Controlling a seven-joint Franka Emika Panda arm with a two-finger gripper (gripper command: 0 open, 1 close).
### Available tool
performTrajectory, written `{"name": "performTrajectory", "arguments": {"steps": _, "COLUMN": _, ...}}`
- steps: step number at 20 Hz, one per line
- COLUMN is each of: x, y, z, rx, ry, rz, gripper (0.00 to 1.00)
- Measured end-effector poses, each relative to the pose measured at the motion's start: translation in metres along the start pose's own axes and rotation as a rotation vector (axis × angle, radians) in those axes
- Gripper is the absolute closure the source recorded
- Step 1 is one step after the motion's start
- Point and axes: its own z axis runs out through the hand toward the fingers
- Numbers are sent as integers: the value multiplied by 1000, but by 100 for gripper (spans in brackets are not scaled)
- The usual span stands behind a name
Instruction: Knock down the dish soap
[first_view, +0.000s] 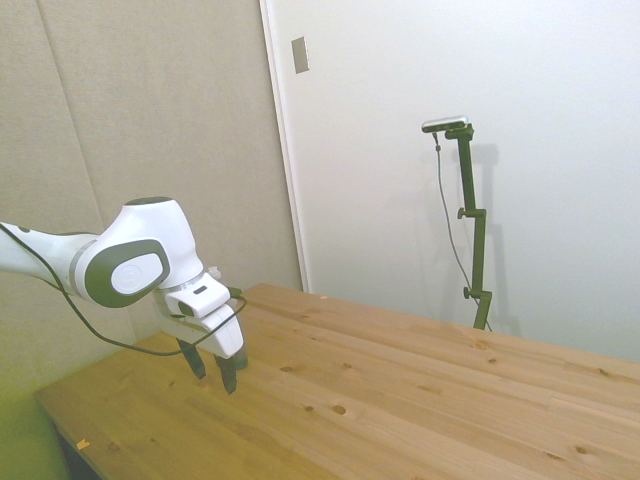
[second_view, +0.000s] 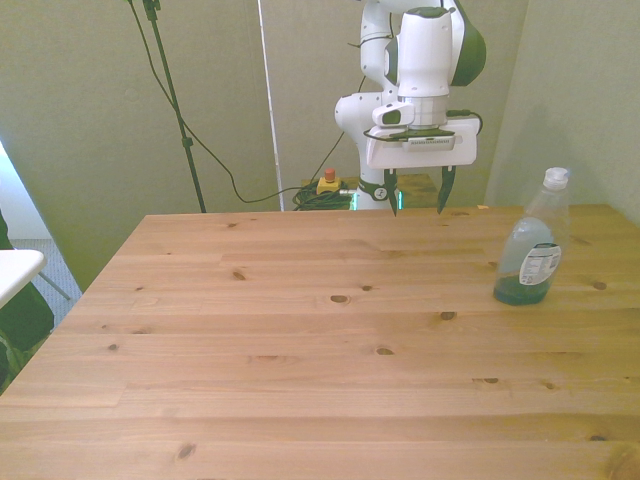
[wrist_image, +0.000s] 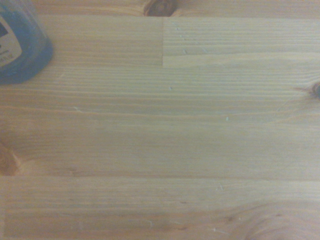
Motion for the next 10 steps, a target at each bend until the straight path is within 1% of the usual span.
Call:
{"name": "performTrajectory", "arguments": {"steps": 2, "x": 0, "y": 0, "z": 1, "rx": -2, "ry": -3, "rz": 0, "gripper": 0}}
{"name": "performTrajectory", "arguments": {"steps": 3, "x": -2, "y": 0, "z": 2, "rx": -5, "ry": -15, "rz": 0, "gripper": 100}}
{"name": "performTrajectory", "arguments": {"steps": 6, "x": -23, "y": -9, "z": -3, "rx": 13, "ry": -52, "rz": -7, "gripper": 100}}
{"name": "performTrajectory", "arguments": {"steps": 10, "x": -56, "y": -30, "z": -25, "rx": 57, "ry": -25, "rz": 18, "gripper": 100}}
